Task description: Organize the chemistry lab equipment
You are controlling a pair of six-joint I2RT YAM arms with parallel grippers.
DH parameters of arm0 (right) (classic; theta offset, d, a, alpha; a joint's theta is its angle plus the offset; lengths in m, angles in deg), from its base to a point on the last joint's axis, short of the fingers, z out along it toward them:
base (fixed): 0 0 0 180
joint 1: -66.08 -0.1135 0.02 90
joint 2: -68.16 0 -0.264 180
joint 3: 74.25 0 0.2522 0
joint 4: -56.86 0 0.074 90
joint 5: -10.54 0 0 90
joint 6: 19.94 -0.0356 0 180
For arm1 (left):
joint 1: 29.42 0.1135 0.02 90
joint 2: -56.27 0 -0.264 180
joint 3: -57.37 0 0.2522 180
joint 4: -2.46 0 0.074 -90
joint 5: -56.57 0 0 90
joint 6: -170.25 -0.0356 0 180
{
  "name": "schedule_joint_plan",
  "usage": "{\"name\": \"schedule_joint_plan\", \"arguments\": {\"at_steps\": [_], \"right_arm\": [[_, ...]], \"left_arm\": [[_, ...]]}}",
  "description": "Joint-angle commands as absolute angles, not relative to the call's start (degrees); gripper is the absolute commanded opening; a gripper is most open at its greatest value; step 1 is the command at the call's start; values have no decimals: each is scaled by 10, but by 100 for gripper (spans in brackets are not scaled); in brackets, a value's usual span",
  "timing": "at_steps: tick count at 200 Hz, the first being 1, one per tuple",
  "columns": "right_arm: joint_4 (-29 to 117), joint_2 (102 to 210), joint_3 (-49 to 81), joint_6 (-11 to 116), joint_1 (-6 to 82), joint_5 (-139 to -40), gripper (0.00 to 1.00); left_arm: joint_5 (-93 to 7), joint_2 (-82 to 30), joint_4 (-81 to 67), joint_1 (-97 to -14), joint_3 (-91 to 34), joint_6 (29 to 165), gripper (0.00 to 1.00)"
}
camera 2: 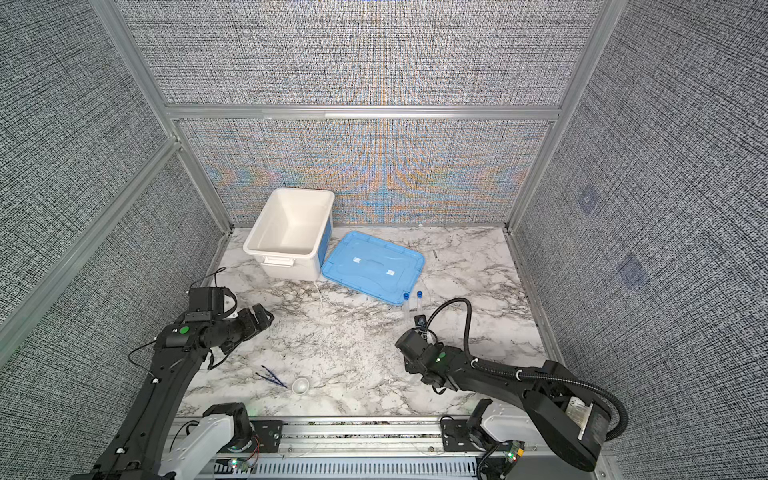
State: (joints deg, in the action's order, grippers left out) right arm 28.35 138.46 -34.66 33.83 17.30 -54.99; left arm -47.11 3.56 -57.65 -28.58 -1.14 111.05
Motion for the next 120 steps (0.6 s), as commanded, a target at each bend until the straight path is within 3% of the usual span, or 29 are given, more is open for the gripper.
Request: {"name": "schedule_joint_plan", "arguments": {"at_steps": [1, 120], "right_arm": [[277, 1384, -340, 344, 187, -550, 70], [315, 1436, -305, 387, 318, -574, 70]], "left_arm": [[-476, 36, -571, -286, -9, 1104, 99], [-479, 37, -568, -286, -7, 1103, 99]]}}
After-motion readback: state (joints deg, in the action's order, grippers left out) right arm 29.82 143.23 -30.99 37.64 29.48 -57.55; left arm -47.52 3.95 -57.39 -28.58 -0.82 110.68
